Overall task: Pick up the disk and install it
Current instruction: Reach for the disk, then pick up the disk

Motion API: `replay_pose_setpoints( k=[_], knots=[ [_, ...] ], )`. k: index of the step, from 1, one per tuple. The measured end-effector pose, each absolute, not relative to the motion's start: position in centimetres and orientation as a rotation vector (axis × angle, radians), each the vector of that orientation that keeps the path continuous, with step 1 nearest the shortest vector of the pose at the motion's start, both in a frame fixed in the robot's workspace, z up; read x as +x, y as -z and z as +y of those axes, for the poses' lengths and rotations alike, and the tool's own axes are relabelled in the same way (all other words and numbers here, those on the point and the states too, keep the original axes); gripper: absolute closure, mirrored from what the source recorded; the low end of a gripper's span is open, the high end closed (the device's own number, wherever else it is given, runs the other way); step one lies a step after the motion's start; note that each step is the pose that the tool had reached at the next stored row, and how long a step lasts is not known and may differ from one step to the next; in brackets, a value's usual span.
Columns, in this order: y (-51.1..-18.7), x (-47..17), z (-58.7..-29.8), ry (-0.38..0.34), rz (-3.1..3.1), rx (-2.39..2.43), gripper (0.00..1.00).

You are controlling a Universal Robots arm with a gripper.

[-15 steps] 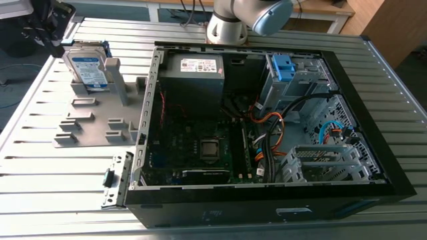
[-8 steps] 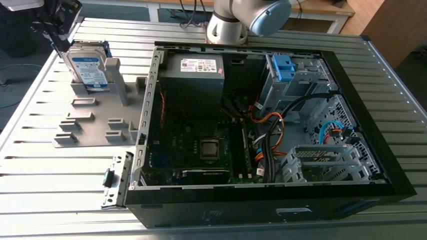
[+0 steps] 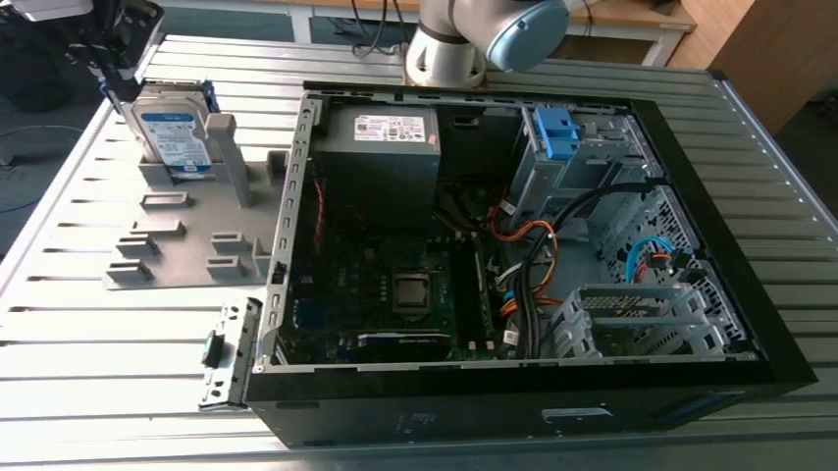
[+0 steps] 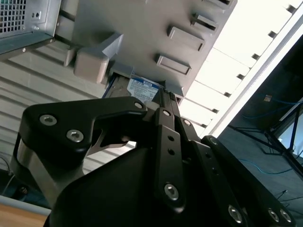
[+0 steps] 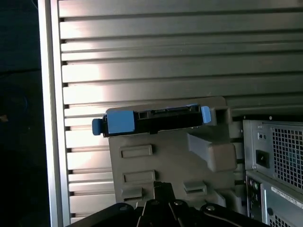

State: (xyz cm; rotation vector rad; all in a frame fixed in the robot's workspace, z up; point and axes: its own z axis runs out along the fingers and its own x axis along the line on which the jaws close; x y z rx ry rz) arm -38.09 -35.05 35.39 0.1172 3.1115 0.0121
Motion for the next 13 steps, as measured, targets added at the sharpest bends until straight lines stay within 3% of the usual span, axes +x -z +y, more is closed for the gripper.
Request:
replay_pose_setpoints(
  k=[13],
  knots=[
    [-34.70,-38.48,-34.39,-0.011,3.112,0.117,0.89]
  ],
)
